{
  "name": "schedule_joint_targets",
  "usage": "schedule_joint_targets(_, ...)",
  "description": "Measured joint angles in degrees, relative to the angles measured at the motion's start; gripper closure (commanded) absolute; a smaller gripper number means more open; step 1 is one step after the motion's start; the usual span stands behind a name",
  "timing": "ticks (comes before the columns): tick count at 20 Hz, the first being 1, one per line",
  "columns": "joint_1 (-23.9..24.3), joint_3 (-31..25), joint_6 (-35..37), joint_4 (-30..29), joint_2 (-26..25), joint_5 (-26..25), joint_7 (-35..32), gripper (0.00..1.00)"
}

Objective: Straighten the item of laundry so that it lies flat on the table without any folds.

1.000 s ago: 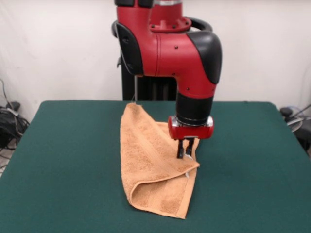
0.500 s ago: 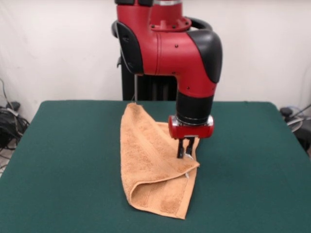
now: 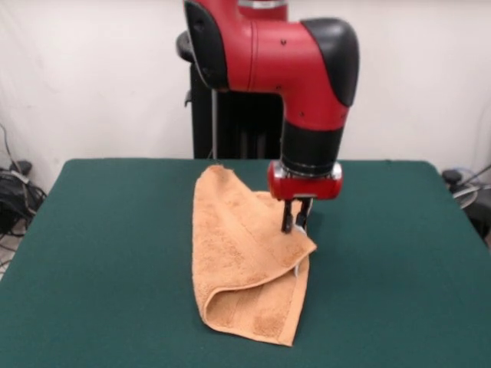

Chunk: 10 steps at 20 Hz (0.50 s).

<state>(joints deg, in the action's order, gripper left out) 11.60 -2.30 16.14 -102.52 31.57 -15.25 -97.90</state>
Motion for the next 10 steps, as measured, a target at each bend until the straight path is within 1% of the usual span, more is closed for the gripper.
schedule_joint_targets(1, -0.2, 0.0, 1.9, -0.1, 1.9, 0.4, 0.0, 1.0)
schedule_joint_targets(5, -0.5, 0.0, 4.6, -0.1, 4.7, 0.7, 0.0, 1.0)
schedule_joint_targets(10, -0.5, 0.0, 5.3, -0.1, 6.4, 0.7, 0.0, 1.0)
